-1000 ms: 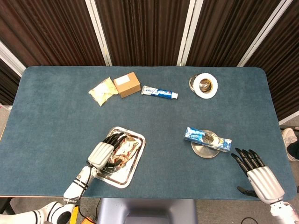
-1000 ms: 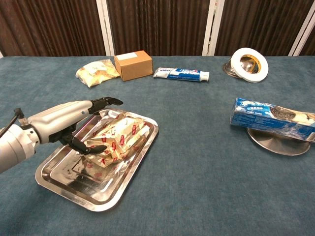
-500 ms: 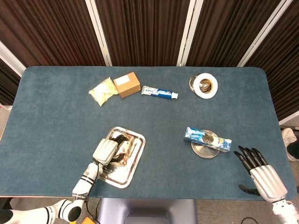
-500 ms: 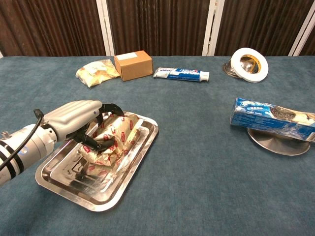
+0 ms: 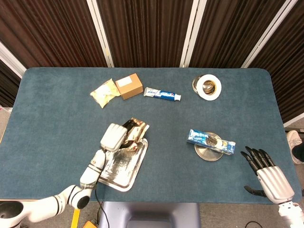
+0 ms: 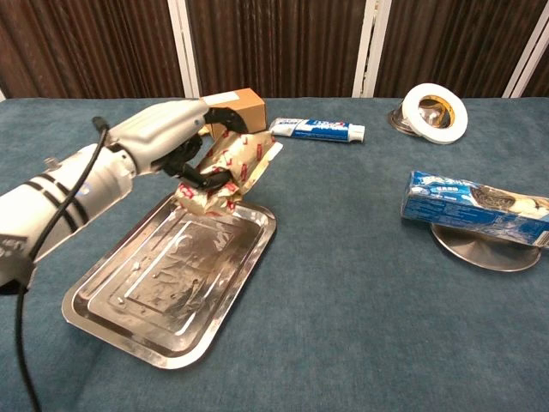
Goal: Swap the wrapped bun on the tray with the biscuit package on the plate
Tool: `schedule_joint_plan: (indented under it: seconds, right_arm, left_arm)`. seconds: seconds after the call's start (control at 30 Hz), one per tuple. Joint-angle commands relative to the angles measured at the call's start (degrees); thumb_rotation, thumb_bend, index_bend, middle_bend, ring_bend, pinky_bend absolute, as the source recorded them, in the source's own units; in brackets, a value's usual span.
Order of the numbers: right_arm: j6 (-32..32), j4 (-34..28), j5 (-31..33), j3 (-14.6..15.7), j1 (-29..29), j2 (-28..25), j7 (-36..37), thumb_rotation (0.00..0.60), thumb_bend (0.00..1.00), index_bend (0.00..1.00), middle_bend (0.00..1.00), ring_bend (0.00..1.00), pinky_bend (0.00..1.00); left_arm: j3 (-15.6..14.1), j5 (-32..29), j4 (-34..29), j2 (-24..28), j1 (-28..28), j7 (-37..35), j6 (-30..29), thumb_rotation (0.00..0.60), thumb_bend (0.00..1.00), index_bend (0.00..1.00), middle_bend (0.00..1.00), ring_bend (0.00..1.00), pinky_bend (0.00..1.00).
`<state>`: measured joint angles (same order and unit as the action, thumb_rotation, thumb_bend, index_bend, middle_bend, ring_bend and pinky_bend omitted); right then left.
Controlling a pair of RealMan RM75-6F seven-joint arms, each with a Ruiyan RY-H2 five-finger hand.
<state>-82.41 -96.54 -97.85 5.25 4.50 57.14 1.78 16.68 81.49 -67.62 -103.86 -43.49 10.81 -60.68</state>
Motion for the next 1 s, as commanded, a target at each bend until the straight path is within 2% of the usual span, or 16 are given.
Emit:
schedule_joint_plan:
  seconds: [0.03, 0.17, 0.2, 0.23, 0.27, 0.3, 0.33, 0.37, 0.4, 0.43, 0.57, 0.67, 0.77, 0.87, 1.0]
  right_arm:
    - [1.25, 0.03, 1.63, -0.73, 0.6, -0.01, 0.56, 0.6, 0.2, 0.0, 0.0, 0.0, 0.0]
    - [3.66, 0.31, 4.09, -1.54, 1.68, -0.06, 1.43, 0.6, 0.2, 0.0, 0.0, 0.0, 0.0]
    - [4.32, 0.43, 4.52, -1.66, 1.98, -0.13, 1.74, 0.6, 0.2, 0.0, 0.0, 0.0, 0.0]
    - [4.73, 0.51, 4.74, -1.71, 2.19, -0.19, 1.98, 0.6, 0.2, 0.0, 0.0, 0.0, 0.0]
    - [5.07, 0.59, 4.91, -1.75, 2.36, -0.24, 2.21, 0.6, 0.2, 0.0, 0.0, 0.0, 0.0]
    - [5.53, 0.73, 5.11, -1.78, 2.59, -0.25, 2.4, 0.6, 0.2, 0.0, 0.0, 0.0, 0.0]
    - [5.97, 0.84, 5.21, -1.76, 2.79, -0.26, 2.46, 0.6, 0.2, 0.0, 0.0, 0.0, 0.0]
    - [6.54, 0.93, 5.36, -1.74, 3.06, -0.28, 2.65, 0.6, 0.2, 0.0, 0.0, 0.0, 0.0]
    - [6.92, 0.99, 5.44, -1.72, 3.23, -0.3, 2.84, 0.6, 0.2, 0.0, 0.0, 0.0, 0.0]
    - [7.2, 1.03, 5.45, -1.67, 3.38, -0.33, 3.03, 0.6, 0.2, 0.0, 0.0, 0.0, 0.0]
    - [6.91, 1.1, 4.56, -1.55, 3.56, -0.3, 3.31, 0.6, 0.2, 0.0, 0.0, 0.0, 0.0]
    - [7.02, 1.1, 3.9, -1.16, 3.61, -0.08, 2.93, 0.6, 0.2, 0.0, 0.0, 0.0, 0.0]
    - [6.65, 0.86, 3.0, -0.83, 3.54, 0.21, 2.29, 0.6, 0.2, 0.0, 0.0, 0.0, 0.0]
    - [5.31, 1.14, 1.89, -0.81, 3.23, 1.16, 2.06, 0.6, 0.2, 0.0, 0.0, 0.0, 0.0]
    - [4.13, 2.28, 4.85, -3.54, 3.24, 6.1, 0.02, 0.6, 0.2, 0.0, 0.0, 0.0, 0.0]
  left_arm:
    - [5.14, -1.46, 11.47, -6.04, -9.54, -4.47, 6.57, 0.6, 0.58, 0.85, 0.77, 0.86, 1.0]
    - [7.39, -1.43, 26.47, -14.02, -18.42, -9.82, 9.19, 0.6, 0.56, 0.81, 0.75, 0.85, 1.0]
    - [7.38, -0.96, 31.05, -16.36, -20.59, -12.17, 9.19, 0.6, 0.55, 0.75, 0.71, 0.82, 0.99]
    - [7.12, -0.63, 34.36, -17.86, -21.99, -13.6, 9.44, 0.6, 0.52, 0.62, 0.61, 0.73, 0.93]
    - [6.65, -0.25, 37.36, -19.09, -23.22, -14.82, 9.88, 0.6, 0.5, 0.5, 0.51, 0.64, 0.85]
    - [6.0, 0.09, 40.72, -20.38, -24.53, -16.42, 10.75, 0.6, 0.47, 0.28, 0.34, 0.46, 0.68]
    - [5.55, 0.25, 42.68, -21.08, -25.32, -17.62, 11.49, 0.6, 0.45, 0.11, 0.17, 0.27, 0.48]
    - [4.99, 0.45, 44.78, -21.78, -26.1, -19.14, 12.09, 0.6, 0.43, 0.03, 0.08, 0.14, 0.34]
    - [4.52, 0.67, 46.03, -22.15, -26.47, -20.33, 12.24, 0.6, 0.41, 0.0, 0.02, 0.05, 0.22]
    - [4.1, 0.8, 47.06, -22.46, -26.68, -21.42, 12.31, 0.6, 0.39, 0.0, 0.0, 0.01, 0.17]
    - [2.16, 1.12, 48.27, -22.21, -26.11, -25.61, 13.22, 0.6, 0.36, 0.0, 0.0, 0.0, 0.13]
    - [0.6, 1.39, 46.71, -20.8, -24.49, -26.01, 12.72, 0.6, 0.34, 0.0, 0.0, 0.0, 0.11]
    - [-0.65, 1.61, 40.98, -17.91, -21.87, -26.33, 10.43, 0.6, 0.34, 0.0, 0.0, 0.0, 0.11]
    - [-2.67, 2.79, 30.56, -12.16, -17.19, -24.02, 4.74, 0.6, 0.33, 0.0, 0.0, 0.0, 0.11]
    - [-8.63, 4.54, 7.38, 2.06, -4.97, -15.97, -5.72, 0.6, 0.32, 0.0, 0.0, 0.0, 0.11]
